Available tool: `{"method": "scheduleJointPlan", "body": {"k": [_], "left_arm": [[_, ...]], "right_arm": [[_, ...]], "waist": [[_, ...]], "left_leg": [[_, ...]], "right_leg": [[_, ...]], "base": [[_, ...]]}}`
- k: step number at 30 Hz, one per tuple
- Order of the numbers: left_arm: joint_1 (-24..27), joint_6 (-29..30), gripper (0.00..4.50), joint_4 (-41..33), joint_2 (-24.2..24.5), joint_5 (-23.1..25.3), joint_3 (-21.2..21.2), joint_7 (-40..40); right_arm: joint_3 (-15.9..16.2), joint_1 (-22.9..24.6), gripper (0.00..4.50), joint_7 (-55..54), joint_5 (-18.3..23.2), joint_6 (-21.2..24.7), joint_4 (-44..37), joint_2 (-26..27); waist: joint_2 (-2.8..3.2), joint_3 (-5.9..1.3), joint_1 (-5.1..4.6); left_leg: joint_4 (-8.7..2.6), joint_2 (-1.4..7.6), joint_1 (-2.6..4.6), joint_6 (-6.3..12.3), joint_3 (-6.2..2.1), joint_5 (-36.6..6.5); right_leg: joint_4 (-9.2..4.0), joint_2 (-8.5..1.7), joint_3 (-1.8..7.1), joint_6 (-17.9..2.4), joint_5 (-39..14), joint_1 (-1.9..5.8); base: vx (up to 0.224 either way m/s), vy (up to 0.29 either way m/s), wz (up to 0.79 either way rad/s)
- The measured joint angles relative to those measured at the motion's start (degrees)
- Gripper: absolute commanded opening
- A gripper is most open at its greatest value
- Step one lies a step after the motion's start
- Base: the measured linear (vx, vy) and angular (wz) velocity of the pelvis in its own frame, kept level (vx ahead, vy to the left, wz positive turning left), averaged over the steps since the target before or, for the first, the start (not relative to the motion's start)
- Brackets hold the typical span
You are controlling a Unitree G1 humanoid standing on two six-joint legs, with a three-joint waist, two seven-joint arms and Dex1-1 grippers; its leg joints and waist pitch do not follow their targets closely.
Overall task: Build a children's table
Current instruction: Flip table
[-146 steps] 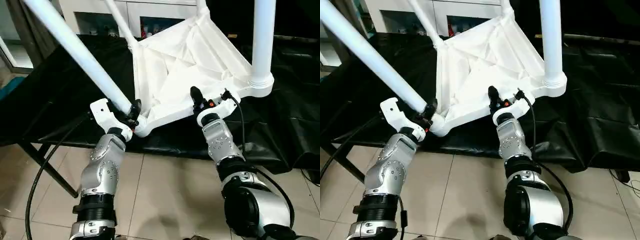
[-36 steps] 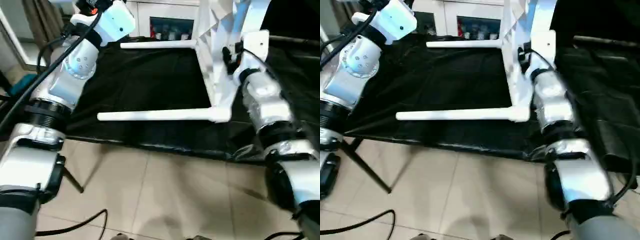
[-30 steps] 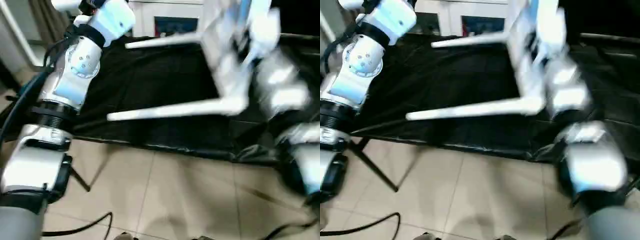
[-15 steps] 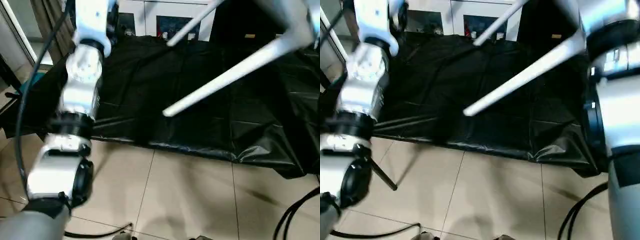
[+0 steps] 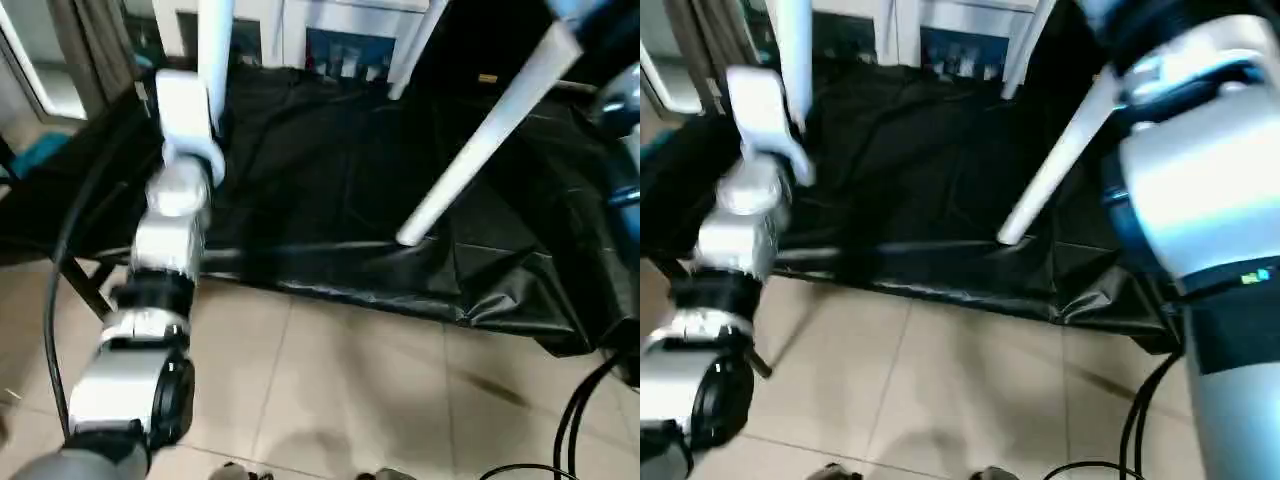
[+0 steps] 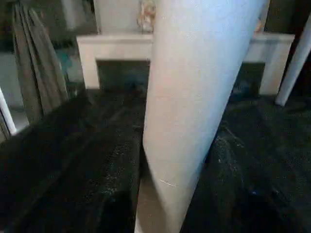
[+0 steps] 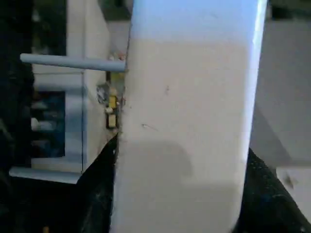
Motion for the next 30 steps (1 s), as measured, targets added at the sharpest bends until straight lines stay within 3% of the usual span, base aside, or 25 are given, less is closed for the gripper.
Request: {"method": "scheduleJointPlan", "body": {"k": [3, 6, 8, 14, 19, 22, 30], "left_arm": [[1.21, 0.27, 1.67, -0.09, 0.06, 0.2, -1.09, -0.17], [2.79, 0.62, 1.65, -0.12, 1.0, 0.32, -1.19, -0.05], [3.34, 1.12, 1.61, -0.11, 0.99, 0.28, -0.87, 0.02], [3.35, 1.11, 1.61, -0.12, 1.31, 0.26, -0.81, 0.02], [3.34, 1.0, 1.61, -0.11, 1.38, 0.23, -1.32, -0.65], [3.34, 0.76, 1.59, 0.02, 1.4, 0.23, -1.54, -1.25], [3.42, 0.32, 1.59, 0.2, 2.98, 0.64, -3.36, -2.57]], "right_arm": [[0.36, -0.01, 2.66, 0.52, -0.26, -0.88, 0.31, 0.5], [0.31, 0.01, 2.73, 2.61, -0.19, -3.08, 0.92, 0.75], [0.41, 0.05, 3.11, 3.01, -0.23, -3.44, 1.28, 0.75], [0.6, 0.05, 3.58, 2.49, -0.56, -5.79, 2.16, 0.71], [0.58, 0.86, 4.02, -0.33, -0.65, -11.89, 1.73, 0.9], [0.52, 2.13, 4.05, -3.18, -0.94, -16.33, 0.31, 0.85], [-6.0, 7.2, 4.05, -6.39, 6.83, -30.63, -4.58, 2.94]], "waist": [[-0.31, 0.07, 0.05], [-0.32, 0.06, -0.27], [-0.34, 0.08, -0.27], [-0.26, 0.13, -0.48], [-0.16, 0.2, -0.7], [-0.12, 0.22, -0.69], [-0.14, 0.21, -0.27]], "left_leg": [[0.28, 0.09, -0.21, 0.14, 0.0, -0.08], [0.4, 0.14, -0.23, 0.2, 0.06, -0.13], [0.42, 0.22, -0.22, 0.18, 0.05, -0.11], [0.43, 0.51, -0.15, 0.05, 0.1, -0.04], [0.42, 0.66, -0.13, 0.02, 0.11, -0.03], [0.42, 0.68, -0.12, 0.02, 0.12, -0.03], [0.48, 0.69, -0.08, 0.02, 0.13, -0.02]], "right_leg": [[0.01, 0.0, -0.02, -0.03, -0.02, 0.0], [0.03, 0.0, 0.02, -0.04, -0.02, 0.0], [0.06, 0.02, -0.06, -0.04, -0.02, 0.0], [0.15, 0.18, -0.18, -0.05, -0.01, 0.0], [0.14, 0.33, -0.2, -0.05, -0.01, 0.0], [0.14, 0.36, -0.19, -0.05, -0.01, 0.0], [0.2, 0.36, -0.18, -0.08, 0.02, 0.02]], "base": [[0.0, 0.0, 0.0], [0.0, 0.0, 0.0], [0.0, 0.0, 0.0], [0.0, 0.0, 0.0], [0.0, 0.0, 0.0], [0.0, 0.0, 0.0], [0.0, 0.0, 0.0]]}}
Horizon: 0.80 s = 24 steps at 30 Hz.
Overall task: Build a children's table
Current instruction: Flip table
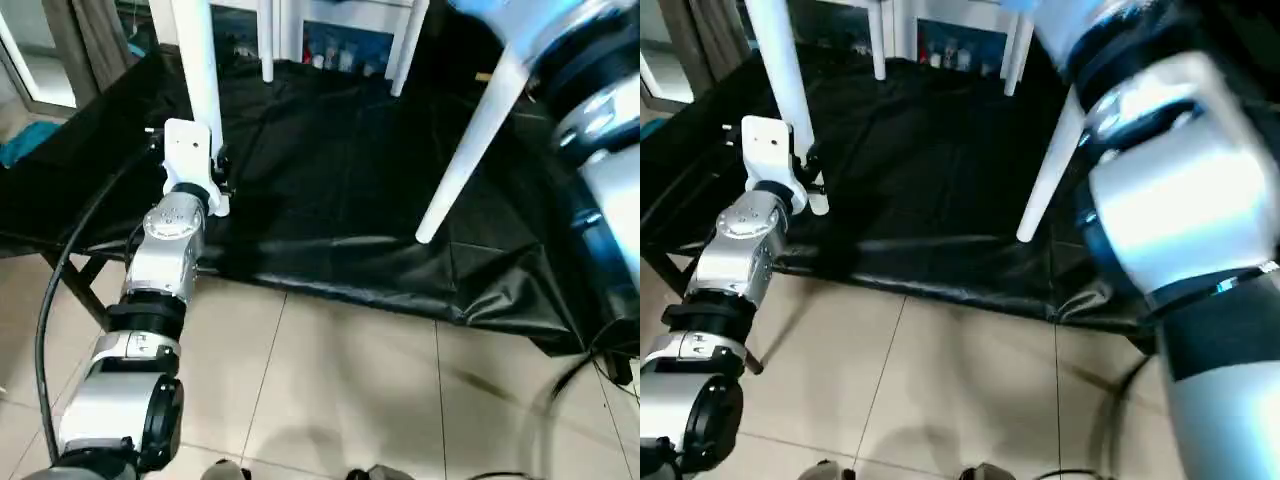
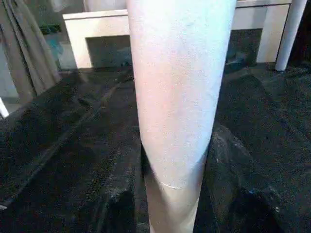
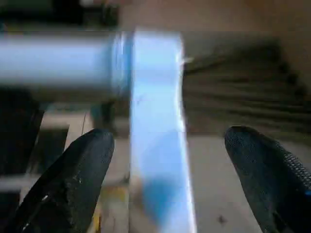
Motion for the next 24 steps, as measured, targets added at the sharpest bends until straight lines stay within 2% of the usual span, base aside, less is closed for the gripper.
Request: {"method": "scheduleJointPlan", "body": {"k": [4, 5, 9, 11, 13, 16, 20, 22, 24], "left_arm": [[0.31, -1.99, 1.59, 1.73, 2.42, 0.6, -0.49, -3.09], [0.43, -2.26, 2.15, 1.96, 2.68, 0.56, -0.49, -3.77], [0.74, -3.57, 2.42, 2.56, 4.95, 2.06, -2.32, -7.17], [0.71, -4.55, 2.7, 3.65, 6.1, 2.78, -3.13, -7.43], [0.66, -5.72, 2.76, 5.55, 7.27, 3.33, -3.6, -8.07], [0.46, -6.8, 3.04, 7.61, 8.34, 3.88, -3.65, -8.78], [0.13, -8.11, 3.27, 10.86, 8.91, 3.89, -3.6, -9.69], [0.28, -9.16, 3.51, 12.12, 8.79, 2.43, -2.4, -10.34], [1.49, -9.61, 3.67, 11.9, 8.42, -0.51, -0.02, -12.21]], "right_arm": [[-4.6, 8.34, 4.05, 5.18, 8.26, -2.31, -4.64, 2.37], [-4.72, 10.34, 4.05, 6.27, 9.48, -2.36, -4.72, 2.94], [-7.48, 21.81, 4.05, 10.77, 17.97, -0.94, -11.29, 5.44], [-9.1, 29.98, 4.05, 11.76, 23.58, 1.9, -19.09, 6.61], [-10.33, 41.28, 4.05, 12.2, 29.1, 6.31, -28.12, 8.09], [-10.74, 51.5, 4.05, 12.07, 32.23, 10.93, -31.93, 8.73], [-12.98, 62.68, 4.05, 9.5, 34.55, 15.16, -38.33, 9.93], [-13.32, 70.16, 4.05, 8.42, 36.05, 19.68, -43.7, 9.86], [-13.28, 74.71, 4.05, 8.35, 36.81, 22.91, -45.99, 9.31]], "waist": [[-0.24, -0.16, -0.06], [-0.24, -0.15, -0.02], [-0.26, -0.17, 0.16], [-0.25, -0.18, 0.26], [-0.19, -0.17, 0.38], [0.34, 0.08, 0.27], [0.52, 0.07, 0.15], [0.56, 0.05, 0.29], [0.76, -0.02, 0.32]], "left_leg": [[0.05, 0.02, 0.2, 0.01, 0.03, 0.01], [0.05, 0.01, 0.2, -0.01, 0.04, 0.02], [0.12, 0.02, 0.2, 0.07, 0.05, 0.1], [0.1, 0.03, 0.31, 0.06, 0.04, 0.11], [0.04, 0.05, 0.67, 0.02, 0.0, 0.13], [-0.05, 0.02, 1.02, -0.26, 0.01, 0.18], [-0.58, 0.01, 1.44, -0.91, -0.05, 0.36], [-0.9, 0.02, 1.51, -1.14, -0.1, 0.5], [-1.0, 0.03, 1.56, -1.27, -0.17, 0.59]], "right_leg": [[0.03, 0.0, 0.02, -0.06, 0.08, 0.17], [0.03, 0.0, 0.03, -0.13, 0.12, 0.16], [0.1, 0.0, 0.05, -0.22, 0.2, 0.12], [0.14, 0.0, 0.06, -0.22, 0.2, 0.18], [0.06, 0.02, 0.02, -0.21, 0.2, 0.54], [-0.03, 0.01, 0.06, -0.29, 0.33, 0.84], [-0.06, 0.09, 0.08, -0.32, 0.42, 1.05], [-0.1, 0.19, 0.06, -0.3, 0.46, 1.03], [-0.11, 0.32, 0.06, -0.32, 0.48, 1.01]], "base": [[0.0, 0.0, 0.0], [0.0, 0.0, 0.0], [0.0, 0.0, 0.0], [0.0, 0.0, 0.0], [0.0, 0.0, 0.0], [0.0, 0.0, 0.0], [0.0, 0.0, 0.0], [0.0, 0.0, 0.0], [0.0, 0.0, 0.0]]}}
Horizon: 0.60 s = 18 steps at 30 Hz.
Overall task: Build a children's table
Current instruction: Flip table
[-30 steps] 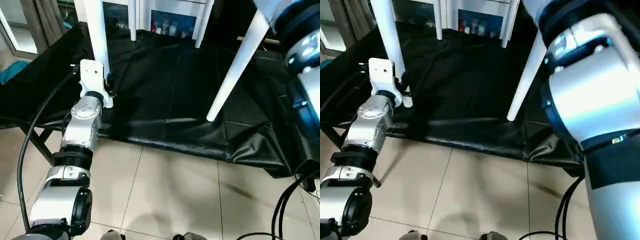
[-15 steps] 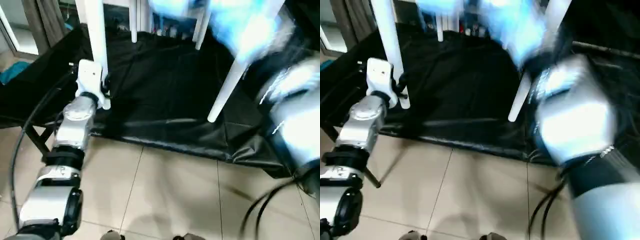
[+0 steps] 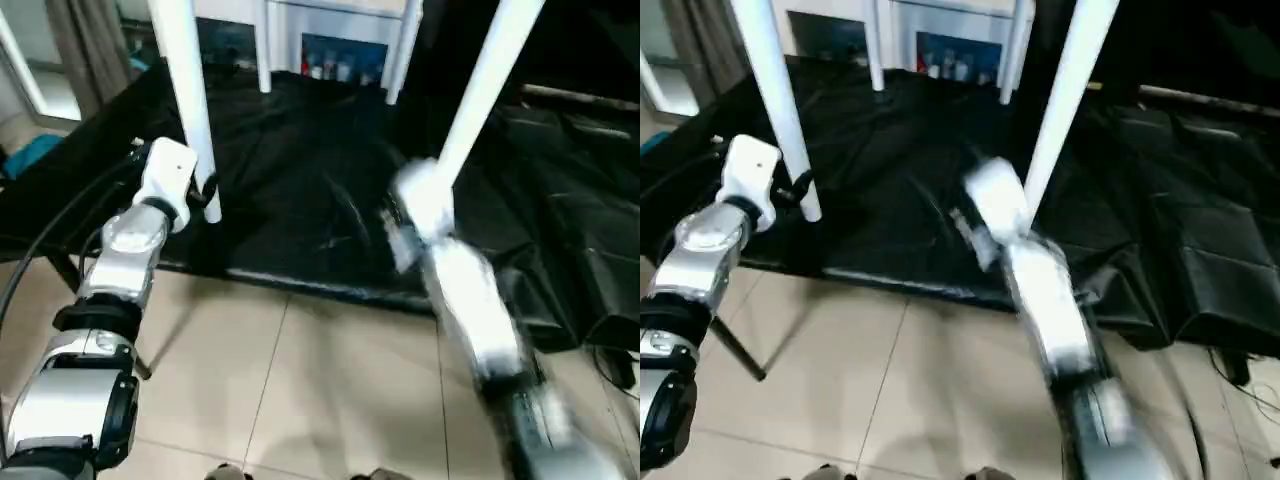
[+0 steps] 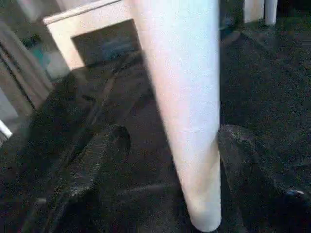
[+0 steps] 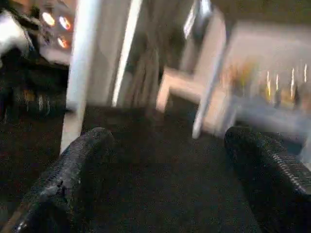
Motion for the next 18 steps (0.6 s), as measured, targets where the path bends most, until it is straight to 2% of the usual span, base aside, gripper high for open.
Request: {"method": "scheduleJointPlan", "body": {"k": [3, 6, 8, 10, 12, 13, 16, 18], "left_arm": [[3.5, -0.27, 3.99, -0.71, -1.08, -3.88, 2.23, -3.6], [10.04, -1.11, 4.14, -5.04, -2.45, -7.65, 2.77, -8.7], [15.76, -2.3, 4.15, -9.78, -3.29, -9.92, 3.37, -10.62], [20.91, -3.65, 4.15, -15.19, -4.07, -10.59, 3.87, -9.18], [23.38, -3.1, 4.15, -19.72, -5.05, -10.56, 4.02, -6.84], [25.37, -2.32, 4.15, -24.99, -6.83, -10.42, 4.28, -4.4], [27.54, -0.86, 4.15, -33.47, -10.75, -7.87, 3.49, 2.06], [28.77, -0.82, 4.15, -36.52, -12.03, -6.27, 2.51, 4.15]], "right_arm": [[-0.49, 3.12, 4.05, 0.02, 0.86, 2.98, -1.84, -1.35], [-1.73, 5.34, 4.05, -0.8, 2.26, 6.6, -6.02, -1.38], [-3.18, 6.69, 4.05, -3.98, 2.07, 12.29, -9.15, -1.27], [-4.81, 7.79, 4.05, -8.1, 1.53, 17.86, -10.67, -1.27], [-5.49, 8.61, 4.05, -10.97, 0.06, 20.56, -11.73, -1.12], [-5.54, 9.52, 4.05, -13.47, -1.97, 21.35, -13.18, -0.73], [-5.38, 9.69, 4.05, -18.78, -6.86, 22.37, -15.41, 0.65], [-5.53, 10.2, 4.05, -20.14, -7.63, 22.2, -16.73, 1.01]], "waist": [[0.4, -0.08, -0.25], [0.51, -0.14, -0.38], [0.58, -0.16, -0.43], [0.61, -0.15, -0.34], [0.63, -0.14, -0.16], [0.64, -0.15, 0.02], [0.68, -0.18, -0.08], [0.7, -0.22, -0.26]], "left_leg": [[-0.09, -0.01, 0.13, -0.03, 0.01, 0.01], [-0.34, 0.02, 0.38, -0.05, 0.0, 0.02], [-0.47, 0.04, 0.44, -0.12, -0.01, 0.05], [-0.5, 0.08, 0.43, -0.15, -0.01, 0.07], [-0.51, 0.07, 0.4, -0.15, -0.02, 0.06], [-0.53, 0.06, 0.43, -0.15, 0.0, 0.06], [-0.53, 0.05, 0.43, -0.15, 0.03, 0.06], [-0.54, 0.04, 0.43, -0.15, 0.02, 0.06]], "right_leg": [[-0.02, 0.11, 0.08, -0.04, 0.06, -0.01], [-0.06, 0.22, 0.17, -0.05, 0.07, 0.09], [-0.09, 0.25, 0.16, -0.05, 0.06, 0.06], [-0.1, 0.28, 0.15, -0.05, 0.06, 0.05], [-0.12, 0.27, 0.15, -0.04, 0.06, 0.05], [-0.13, 0.23, 0.2, 0.01, 0.03, 0.08], [-0.19, 0.24, 0.31, 0.35, -0.17, 0.09], [-0.2, 0.24, 0.31, 0.45, -0.18, 0.13]], "base": [[0.0, 0.0, 0.0], [0.0, 0.0, 0.0], [0.0, 0.0, 0.0], [0.0, 0.0, 0.0], [0.0, 0.0, 0.0], [0.0, 0.0, 0.0], [0.0, 0.0, 0.0], [0.0, 0.0, 0.0]]}}
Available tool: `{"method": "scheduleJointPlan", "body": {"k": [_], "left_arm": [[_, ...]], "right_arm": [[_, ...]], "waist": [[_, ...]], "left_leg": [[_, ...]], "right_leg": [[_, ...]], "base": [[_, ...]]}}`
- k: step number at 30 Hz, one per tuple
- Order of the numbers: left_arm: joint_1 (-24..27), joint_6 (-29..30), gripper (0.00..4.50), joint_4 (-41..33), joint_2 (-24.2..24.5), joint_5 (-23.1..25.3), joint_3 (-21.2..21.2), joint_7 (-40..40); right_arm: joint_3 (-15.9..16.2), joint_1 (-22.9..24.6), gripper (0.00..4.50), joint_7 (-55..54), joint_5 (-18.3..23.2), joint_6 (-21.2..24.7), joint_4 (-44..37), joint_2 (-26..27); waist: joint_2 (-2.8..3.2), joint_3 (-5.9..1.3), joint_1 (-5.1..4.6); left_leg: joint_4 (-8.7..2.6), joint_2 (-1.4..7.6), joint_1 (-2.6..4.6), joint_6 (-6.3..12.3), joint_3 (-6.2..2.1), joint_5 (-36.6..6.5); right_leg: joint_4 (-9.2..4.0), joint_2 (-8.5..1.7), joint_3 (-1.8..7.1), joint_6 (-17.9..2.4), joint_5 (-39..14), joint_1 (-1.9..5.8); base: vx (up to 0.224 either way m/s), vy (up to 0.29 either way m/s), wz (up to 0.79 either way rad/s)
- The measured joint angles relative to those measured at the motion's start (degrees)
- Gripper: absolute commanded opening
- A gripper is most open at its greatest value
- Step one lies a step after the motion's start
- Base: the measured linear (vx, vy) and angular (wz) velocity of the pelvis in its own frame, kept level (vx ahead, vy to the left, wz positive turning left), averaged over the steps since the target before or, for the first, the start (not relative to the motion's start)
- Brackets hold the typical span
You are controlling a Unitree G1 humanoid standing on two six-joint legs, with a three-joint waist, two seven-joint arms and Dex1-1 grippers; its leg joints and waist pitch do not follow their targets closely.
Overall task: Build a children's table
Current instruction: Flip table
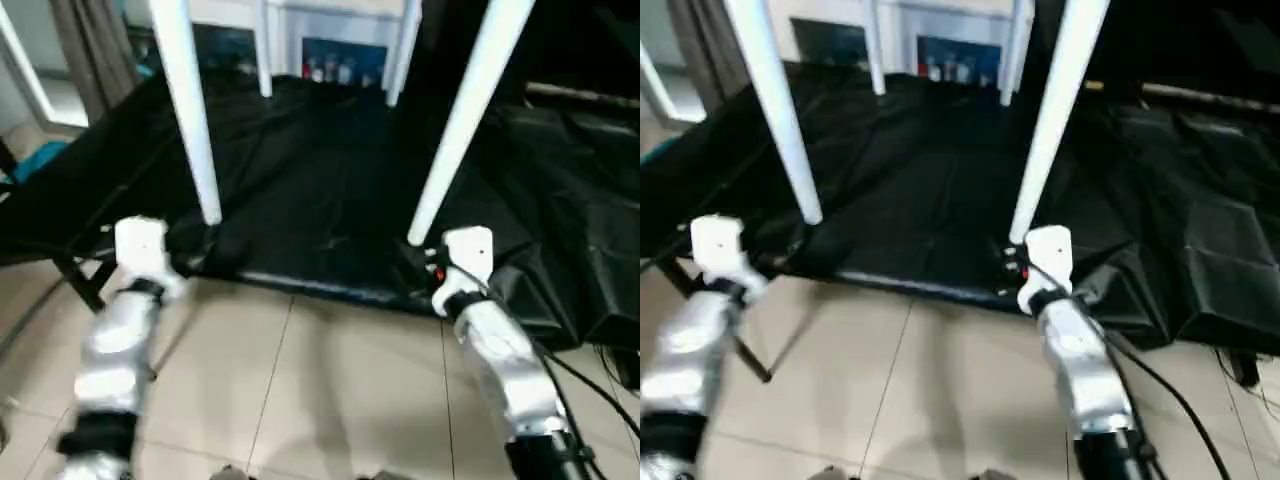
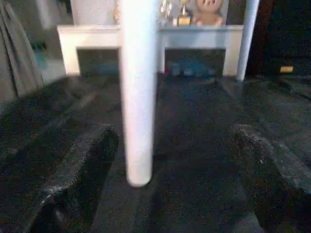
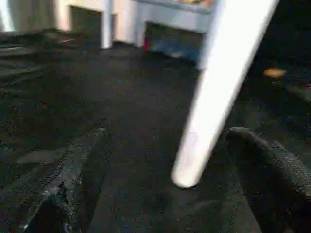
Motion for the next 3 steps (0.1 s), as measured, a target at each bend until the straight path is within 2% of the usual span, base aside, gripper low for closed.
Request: {"method": "scheduleJointPlan", "body": {"k": [3], "left_arm": [[2.73, 0.04, 4.15, -2.96, -0.97, 1.79, -0.15, 2.26]], "right_arm": [[-1.27, 1.49, 4.05, -1.82, 0.02, -0.91, -0.81, 0.4]], "waist": [[0.01, -0.04, -0.47]], "left_leg": [[-0.15, -0.01, 0.01, 0.0, 0.0, 0.0]], "right_leg": [[-0.09, 0.05, 0.01, 0.11, 0.01, -0.07]], "base": [[0.0, 0.0, 0.0]]}}
